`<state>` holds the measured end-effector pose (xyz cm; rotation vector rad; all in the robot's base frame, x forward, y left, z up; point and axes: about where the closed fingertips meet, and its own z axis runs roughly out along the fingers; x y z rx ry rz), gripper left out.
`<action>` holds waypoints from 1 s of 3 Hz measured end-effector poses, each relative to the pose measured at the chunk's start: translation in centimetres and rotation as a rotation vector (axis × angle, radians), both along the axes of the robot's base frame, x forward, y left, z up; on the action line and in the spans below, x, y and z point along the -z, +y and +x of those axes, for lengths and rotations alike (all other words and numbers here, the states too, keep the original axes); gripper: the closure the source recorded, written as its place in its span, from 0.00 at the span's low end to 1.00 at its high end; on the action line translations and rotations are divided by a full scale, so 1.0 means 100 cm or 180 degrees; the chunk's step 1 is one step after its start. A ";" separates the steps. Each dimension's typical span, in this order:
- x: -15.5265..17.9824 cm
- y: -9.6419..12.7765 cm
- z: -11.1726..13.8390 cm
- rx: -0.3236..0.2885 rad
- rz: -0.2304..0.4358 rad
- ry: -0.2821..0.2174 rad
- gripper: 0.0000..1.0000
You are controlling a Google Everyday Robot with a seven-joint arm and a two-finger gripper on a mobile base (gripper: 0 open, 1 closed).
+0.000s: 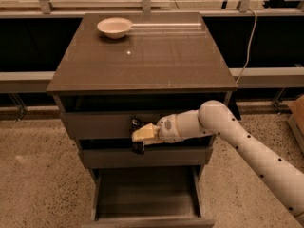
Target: Pick rxbar chocolate from bottom drawer and place on counter
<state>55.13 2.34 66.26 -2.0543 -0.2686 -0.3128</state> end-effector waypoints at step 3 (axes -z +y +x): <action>-0.092 -0.026 -0.019 -0.0123 0.0801 -0.0241 1.00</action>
Offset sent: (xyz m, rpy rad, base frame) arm -0.0125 -0.0268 0.0887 0.3320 -0.0521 0.0489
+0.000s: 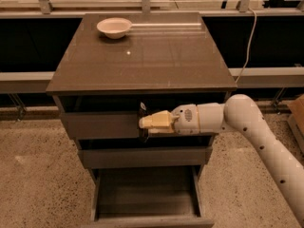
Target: Pick rxbar chocolate from bottom drawer and place on counter
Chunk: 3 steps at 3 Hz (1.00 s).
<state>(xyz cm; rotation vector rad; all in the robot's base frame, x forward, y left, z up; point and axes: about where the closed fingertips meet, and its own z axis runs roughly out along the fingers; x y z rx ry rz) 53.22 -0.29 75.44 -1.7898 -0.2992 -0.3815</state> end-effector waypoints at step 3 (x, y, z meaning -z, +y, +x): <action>-0.119 -0.032 0.048 -0.0051 -0.0484 -0.0258 1.00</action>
Offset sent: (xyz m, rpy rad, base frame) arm 0.0474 -0.0413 0.1148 -0.1163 -0.0767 0.0152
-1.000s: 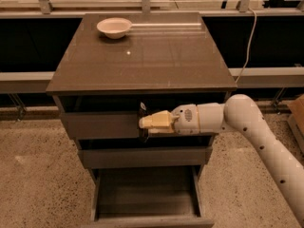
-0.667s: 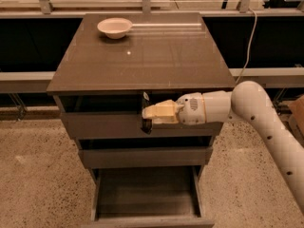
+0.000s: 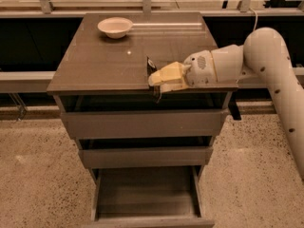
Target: Pick rxbar chocolate from bottom drawer and place on counter
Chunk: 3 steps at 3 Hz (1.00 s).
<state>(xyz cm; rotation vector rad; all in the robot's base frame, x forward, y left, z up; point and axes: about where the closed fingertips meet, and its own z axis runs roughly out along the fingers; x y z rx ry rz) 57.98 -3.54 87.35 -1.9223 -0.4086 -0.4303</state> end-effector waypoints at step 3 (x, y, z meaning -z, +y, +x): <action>-0.040 -0.044 0.098 0.0543 -0.0298 0.0119 0.84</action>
Offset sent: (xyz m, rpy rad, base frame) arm 0.1533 -0.0752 0.0346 -0.1852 0.1090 -0.2767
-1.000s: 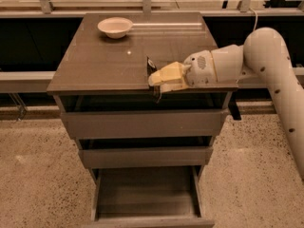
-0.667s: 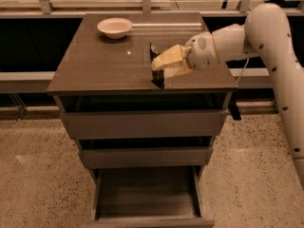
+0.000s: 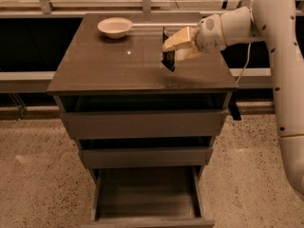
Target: Pick rxbar chocolate from bottom drawer and place on counter
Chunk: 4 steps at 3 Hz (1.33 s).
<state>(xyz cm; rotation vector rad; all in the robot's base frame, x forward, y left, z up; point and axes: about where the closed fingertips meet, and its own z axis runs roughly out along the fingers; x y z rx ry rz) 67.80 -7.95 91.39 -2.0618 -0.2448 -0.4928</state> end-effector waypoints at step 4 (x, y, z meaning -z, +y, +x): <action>0.002 0.013 0.003 -0.0041 0.0023 -0.0006 0.00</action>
Offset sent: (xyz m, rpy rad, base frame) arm 0.0001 0.0028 -0.0002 0.0028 -0.0012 0.0033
